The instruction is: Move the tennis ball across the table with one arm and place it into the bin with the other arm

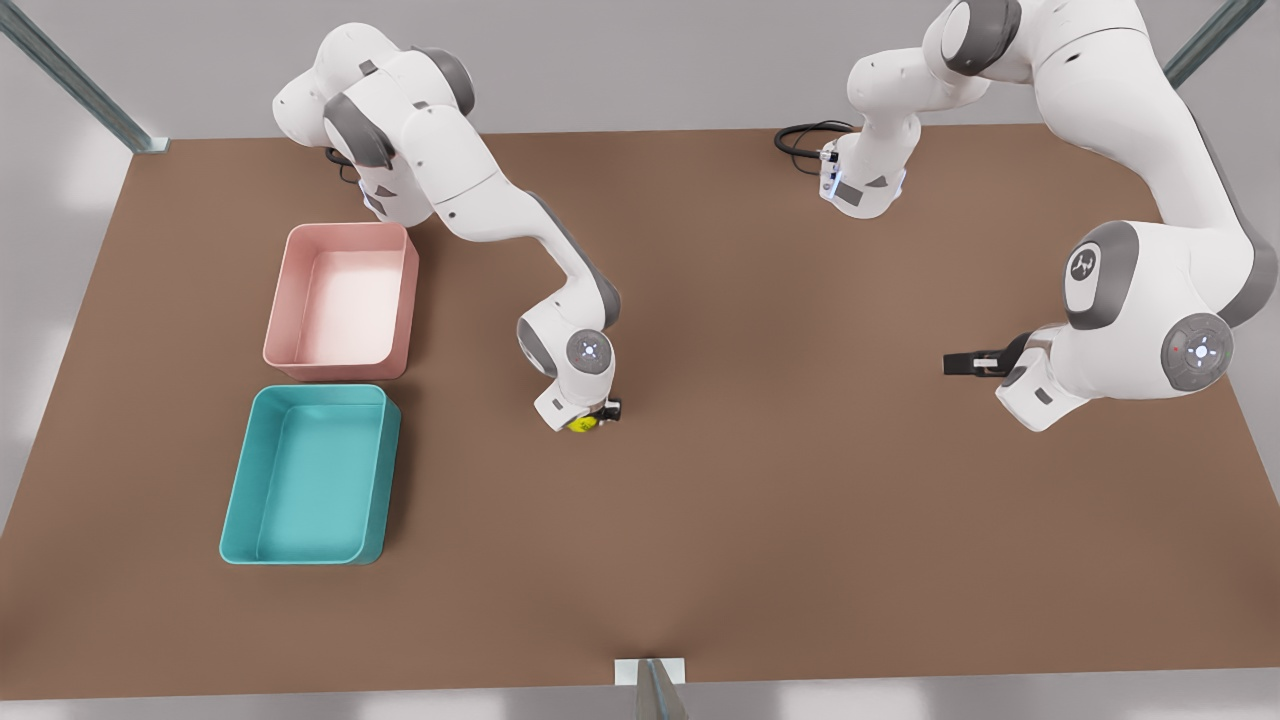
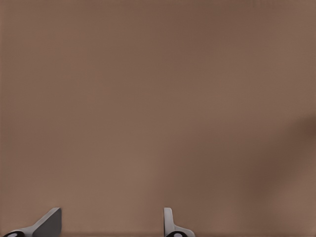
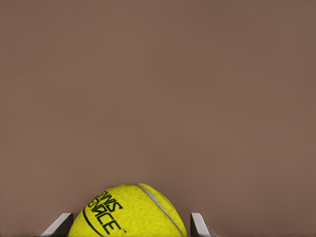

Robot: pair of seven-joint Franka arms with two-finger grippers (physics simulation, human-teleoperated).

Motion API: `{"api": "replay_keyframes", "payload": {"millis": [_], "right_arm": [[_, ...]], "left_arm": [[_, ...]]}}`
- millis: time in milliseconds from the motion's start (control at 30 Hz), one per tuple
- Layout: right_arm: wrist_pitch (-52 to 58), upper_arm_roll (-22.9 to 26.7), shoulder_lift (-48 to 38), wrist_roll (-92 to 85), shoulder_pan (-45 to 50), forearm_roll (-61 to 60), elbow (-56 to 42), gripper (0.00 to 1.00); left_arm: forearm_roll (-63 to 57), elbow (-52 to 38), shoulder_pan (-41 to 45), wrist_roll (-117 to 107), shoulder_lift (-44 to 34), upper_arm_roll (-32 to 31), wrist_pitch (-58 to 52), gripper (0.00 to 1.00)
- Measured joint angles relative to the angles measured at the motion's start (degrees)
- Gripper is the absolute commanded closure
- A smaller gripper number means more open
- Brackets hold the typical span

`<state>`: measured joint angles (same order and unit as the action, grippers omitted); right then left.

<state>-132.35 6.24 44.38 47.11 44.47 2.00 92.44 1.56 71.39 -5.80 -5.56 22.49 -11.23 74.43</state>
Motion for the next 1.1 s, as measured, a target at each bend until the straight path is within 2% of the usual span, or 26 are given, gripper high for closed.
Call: {"api": "replay_keyframes", "payload": {"millis": [33, 300, 333, 767, 867, 1100], "right_arm": [[0.0, 0.0, 0.0, 0.1, 0.0, 0.0, 0.0, 0.19], [0.0, 0.0, -0.8, 0.6, -0.3, 0.7, -0.4, 0.19], [0.0, 0.0, -0.8, 0.6, -0.4, 0.7, -0.5, 0.23], [-0.6, 0.1, 0.3, 0.4, 1.3, 1.8, 1.0, 0.23], [-1.0, 0.1, 0.1, 0.3, 1.4, 2.0, 1.2, 0.32], [-1.3, 0.1, -1.0, -0.2, 1.0, 2.5, 1.1, 0.33]], "left_arm": [[0.0, 0.0, 0.0, 0.0, 0.0, 0.0, 0.0, 0.0], [0.0, 0.0, 0.3, -0.3, 0.0, 0.0, 0.0, 0.0], [0.1, 0.0, 0.3, -0.4, 0.1, 0.0, 0.0, 0.0], [0.0, 0.0, 0.4, -0.7, 0.5, 0.0, 0.3, 0.0], [0.0, 0.0, 0.5, -0.7, 0.7, 0.0, 0.4, 0.0], [0.0, 0.0, 0.5, -0.8, 0.7, 0.0, 0.5, 0.0]]}}
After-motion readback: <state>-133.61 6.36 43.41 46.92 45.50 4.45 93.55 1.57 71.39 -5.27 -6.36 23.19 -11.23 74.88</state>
